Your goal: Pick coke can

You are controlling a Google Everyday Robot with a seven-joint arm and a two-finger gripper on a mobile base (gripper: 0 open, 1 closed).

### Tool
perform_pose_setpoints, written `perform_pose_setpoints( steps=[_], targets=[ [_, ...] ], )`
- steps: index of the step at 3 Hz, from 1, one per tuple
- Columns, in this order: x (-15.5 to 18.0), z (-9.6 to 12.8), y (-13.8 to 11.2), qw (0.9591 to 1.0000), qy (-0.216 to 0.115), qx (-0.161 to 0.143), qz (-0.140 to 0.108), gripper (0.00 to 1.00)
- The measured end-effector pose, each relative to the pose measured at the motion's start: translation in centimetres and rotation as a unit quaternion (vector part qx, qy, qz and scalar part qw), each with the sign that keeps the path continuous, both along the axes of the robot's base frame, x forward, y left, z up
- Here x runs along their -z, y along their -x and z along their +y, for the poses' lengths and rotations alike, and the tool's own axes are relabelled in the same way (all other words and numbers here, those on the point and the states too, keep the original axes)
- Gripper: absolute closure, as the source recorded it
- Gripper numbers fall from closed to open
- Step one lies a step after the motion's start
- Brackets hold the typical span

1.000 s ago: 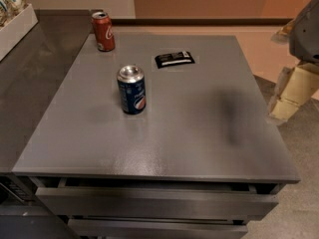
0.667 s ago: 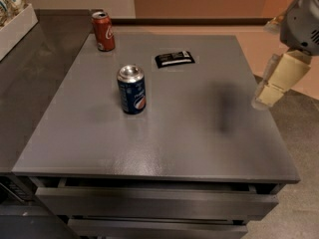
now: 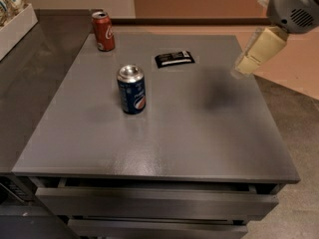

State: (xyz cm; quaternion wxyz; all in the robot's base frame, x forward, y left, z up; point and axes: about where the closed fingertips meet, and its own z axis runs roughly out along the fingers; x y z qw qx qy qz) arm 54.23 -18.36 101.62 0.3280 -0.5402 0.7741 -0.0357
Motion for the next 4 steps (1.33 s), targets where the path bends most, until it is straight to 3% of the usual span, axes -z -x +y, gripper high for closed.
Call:
perform_pose_setpoints(
  steps=[1, 2, 4],
  targets=[
    [-0.4, 1.4, -3.1, 0.9993, -0.027, 0.002, -0.026, 0.00],
    [-0.1, 2.7, -5.7, 0.9983, -0.050, 0.005, -0.030, 0.00],
    [0.4, 6.9, -10.0, 0.9949, -0.101, -0.003, -0.006, 0.00]
  ],
)
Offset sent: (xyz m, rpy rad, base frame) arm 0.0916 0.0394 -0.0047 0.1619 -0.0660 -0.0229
